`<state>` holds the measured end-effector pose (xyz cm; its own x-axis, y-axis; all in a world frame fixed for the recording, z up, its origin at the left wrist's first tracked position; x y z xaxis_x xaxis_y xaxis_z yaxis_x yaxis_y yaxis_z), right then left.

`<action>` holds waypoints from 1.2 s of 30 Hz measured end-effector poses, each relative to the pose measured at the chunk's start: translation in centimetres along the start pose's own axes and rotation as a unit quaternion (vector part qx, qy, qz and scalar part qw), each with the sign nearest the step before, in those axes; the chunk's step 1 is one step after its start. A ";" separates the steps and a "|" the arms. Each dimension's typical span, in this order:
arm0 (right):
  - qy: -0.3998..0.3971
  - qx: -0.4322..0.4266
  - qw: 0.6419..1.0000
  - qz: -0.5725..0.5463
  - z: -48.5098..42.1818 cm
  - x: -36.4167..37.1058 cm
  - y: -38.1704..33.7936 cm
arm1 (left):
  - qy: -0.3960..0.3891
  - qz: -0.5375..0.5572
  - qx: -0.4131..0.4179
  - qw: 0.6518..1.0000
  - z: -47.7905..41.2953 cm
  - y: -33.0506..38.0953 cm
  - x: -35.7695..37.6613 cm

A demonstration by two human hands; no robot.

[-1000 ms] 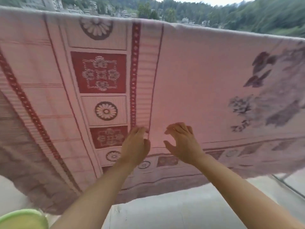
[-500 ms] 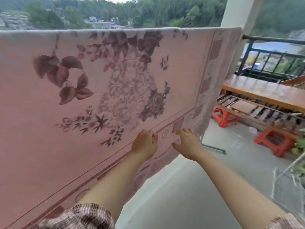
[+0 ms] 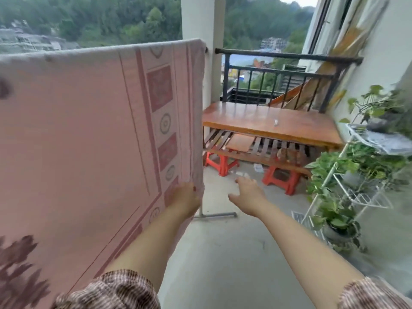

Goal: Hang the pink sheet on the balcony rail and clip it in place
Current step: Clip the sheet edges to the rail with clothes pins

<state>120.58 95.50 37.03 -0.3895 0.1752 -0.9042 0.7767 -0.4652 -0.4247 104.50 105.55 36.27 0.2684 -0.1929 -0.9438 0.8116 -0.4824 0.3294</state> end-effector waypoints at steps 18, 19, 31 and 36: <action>-0.030 0.147 0.988 -0.025 -41.1 -11.1 30.6 | -0.061 0.027 0.052 0.996 -45.5 30.0 13.9; -0.031 0.149 0.988 -0.029 -43.3 -11.3 31.8 | -0.063 0.023 0.050 0.996 -47.7 31.0 14.5; -0.063 0.193 0.977 -0.063 -71.5 -11.5 44.8 | -0.131 0.005 0.027 0.991 -77.1 38.9 24.1; -0.103 0.228 0.965 -0.081 -79.7 -11.0 50.6 | -0.183 0.010 0.023 0.983 -85.3 42.2 28.9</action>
<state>203.62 139.17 21.83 -0.6138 0.1235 -0.7797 0.4171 -0.7878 -0.4531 190.81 152.50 20.56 0.0739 -0.4931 -0.8669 0.7815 -0.5114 0.3575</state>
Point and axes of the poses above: each hand's wrist, its own z-axis away from the middle knuckle, its own x-axis out of the palm, y = z × x, the point moved 4 cm from there along -z, towards the middle knuckle, and after that the axes turned 6 degrees about -z, right-handed, at the moved point
